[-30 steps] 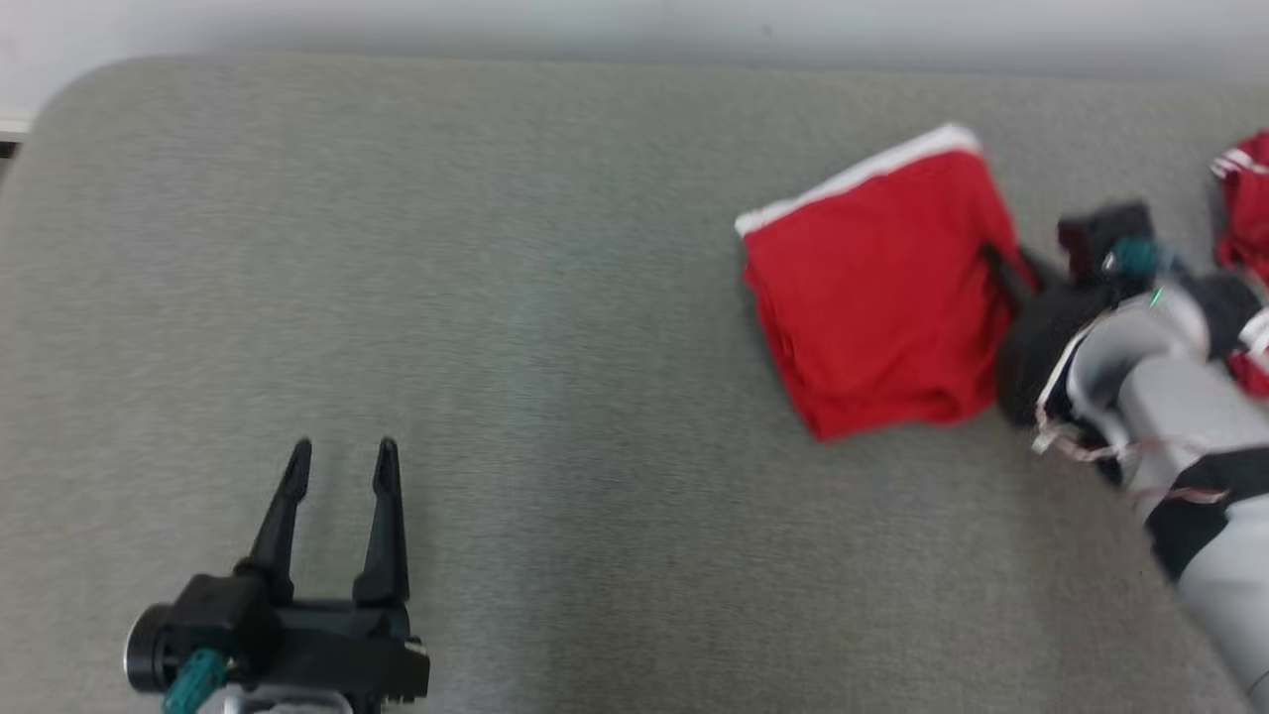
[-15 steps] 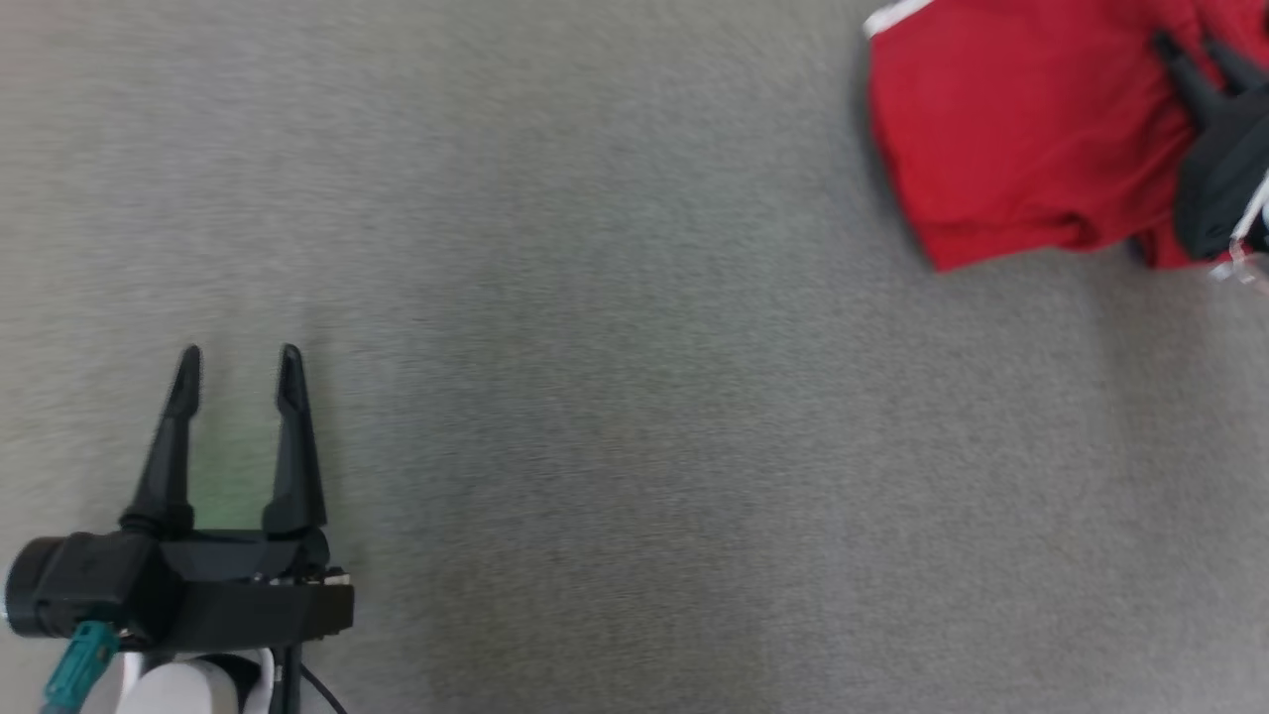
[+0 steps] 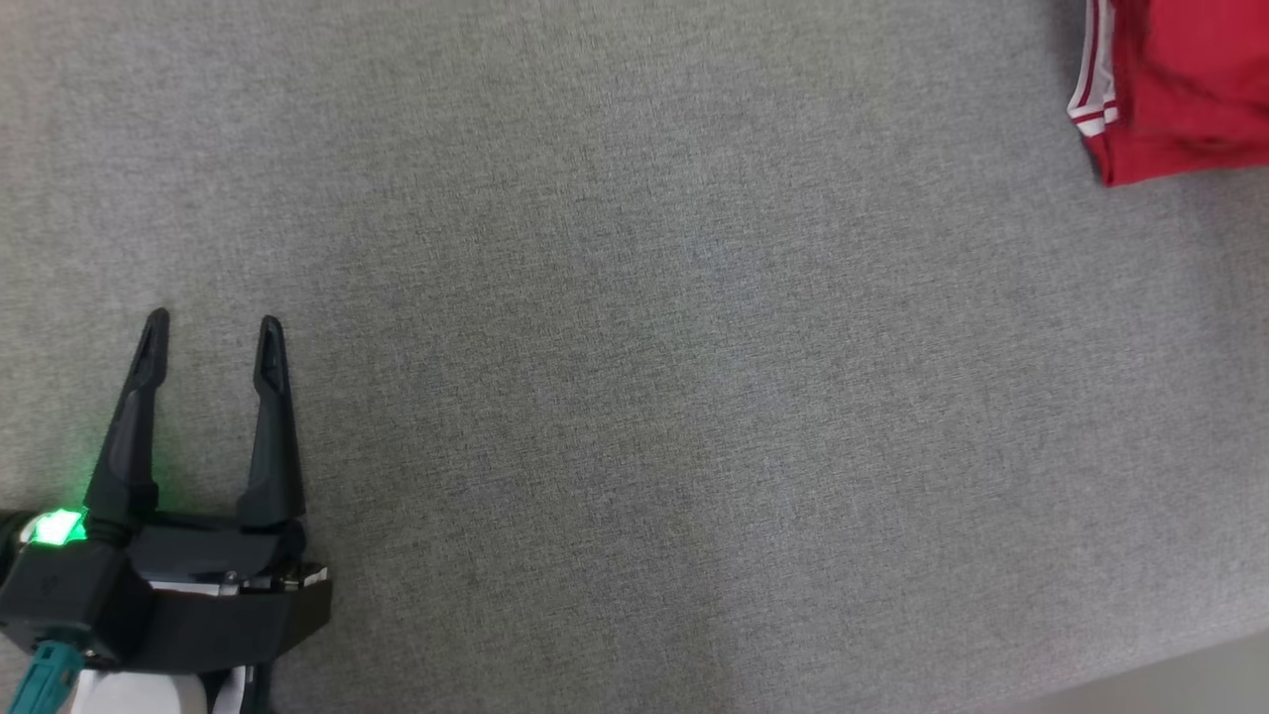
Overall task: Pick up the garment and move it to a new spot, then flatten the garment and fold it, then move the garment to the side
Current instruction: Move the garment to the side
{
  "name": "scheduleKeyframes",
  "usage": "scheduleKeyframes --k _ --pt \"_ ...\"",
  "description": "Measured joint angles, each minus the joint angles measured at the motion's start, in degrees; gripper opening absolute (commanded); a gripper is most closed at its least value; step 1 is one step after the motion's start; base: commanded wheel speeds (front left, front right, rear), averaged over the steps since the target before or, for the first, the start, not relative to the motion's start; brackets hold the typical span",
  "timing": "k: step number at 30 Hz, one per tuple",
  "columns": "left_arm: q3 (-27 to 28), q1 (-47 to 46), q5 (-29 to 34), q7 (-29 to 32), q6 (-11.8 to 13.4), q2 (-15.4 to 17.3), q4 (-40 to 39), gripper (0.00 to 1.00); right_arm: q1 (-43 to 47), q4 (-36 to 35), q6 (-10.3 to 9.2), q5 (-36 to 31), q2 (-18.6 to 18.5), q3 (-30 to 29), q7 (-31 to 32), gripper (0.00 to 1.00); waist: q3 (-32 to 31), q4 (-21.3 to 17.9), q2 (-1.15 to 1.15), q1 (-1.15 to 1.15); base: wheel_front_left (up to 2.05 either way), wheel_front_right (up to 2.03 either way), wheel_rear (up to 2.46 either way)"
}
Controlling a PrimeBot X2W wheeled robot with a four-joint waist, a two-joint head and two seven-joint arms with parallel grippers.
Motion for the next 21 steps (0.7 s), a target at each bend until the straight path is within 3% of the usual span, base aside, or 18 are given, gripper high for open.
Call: scheduleKeyframes --k 11,12,13,14,15,21 --pt "-0.7 -0.1 0.2 0.0 0.0 0.5 -1.8 1.0 -4.8 5.2 0.0 -4.1 -2.3 0.5 -2.1 0.0 1.9 1.4 -0.01 -0.01 0.0 0.0 0.0" --pt "-0.7 -0.1 0.2 0.0 0.0 0.5 -1.8 1.0 -5.0 6.1 0.0 -4.8 -2.3 0.7 -1.9 0.07 2.1 1.6 -0.01 -0.01 0.0 0.0 0.0" --pt "-0.6 -0.1 0.2 0.0 0.0 0.5 -1.8 1.0 -5.0 7.1 0.0 -5.0 -2.1 0.7 -1.5 0.46 2.1 1.8 -0.01 -0.01 0.0 0.0 0.0" --pt "-0.5 -0.1 0.2 0.0 0.0 0.5 -1.8 1.0 -5.1 8.0 0.0 -5.6 -1.9 0.9 -1.5 0.95 2.2 2.0 -0.01 -0.01 0.0 0.0 0.0" --pt "-0.4 -0.1 0.2 0.0 0.0 0.4 -1.8 1.0 -5.2 8.7 0.0 -6.5 -1.7 1.1 -1.5 1.0 2.3 2.1 -0.01 -0.01 0.0 0.0 0.0" --pt "-0.2 -0.2 0.2 0.0 0.0 -0.3 -0.9 1.0 -7.1 12.2 0.0 -9.1 1.0 -3.0 -7.5 1.0 1.1 2.4 -0.01 -0.01 0.0 0.0 0.0"
